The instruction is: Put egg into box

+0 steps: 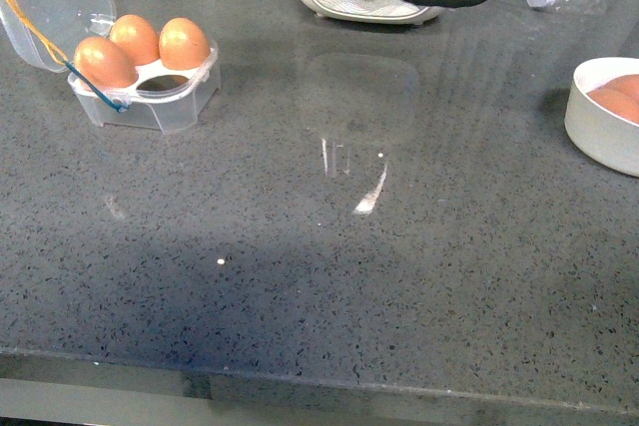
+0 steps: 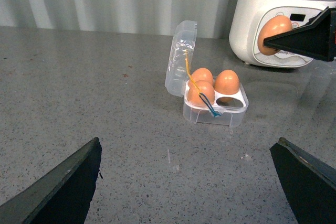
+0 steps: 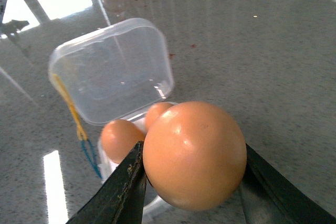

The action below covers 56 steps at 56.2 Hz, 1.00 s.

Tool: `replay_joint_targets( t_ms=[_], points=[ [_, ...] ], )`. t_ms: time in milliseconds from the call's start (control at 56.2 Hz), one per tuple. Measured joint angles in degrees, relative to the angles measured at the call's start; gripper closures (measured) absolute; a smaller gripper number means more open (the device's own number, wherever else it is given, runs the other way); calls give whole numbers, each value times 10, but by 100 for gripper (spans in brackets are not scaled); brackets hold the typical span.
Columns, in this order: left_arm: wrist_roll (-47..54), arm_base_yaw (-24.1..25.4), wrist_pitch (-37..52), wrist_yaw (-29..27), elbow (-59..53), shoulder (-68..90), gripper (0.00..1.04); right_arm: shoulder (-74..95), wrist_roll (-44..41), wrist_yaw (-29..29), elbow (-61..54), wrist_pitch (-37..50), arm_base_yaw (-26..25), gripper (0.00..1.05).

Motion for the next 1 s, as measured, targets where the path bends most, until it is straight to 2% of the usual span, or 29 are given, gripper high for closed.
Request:
replay_joint_targets(
  t_ms=[374,997],
  points=[
    [0,0,0,0,0,0,7,2,-24,-32,0,-22,38,63],
    [0,0,0,0,0,0,7,47,-58,1,39,-57,60,63]
  ],
)
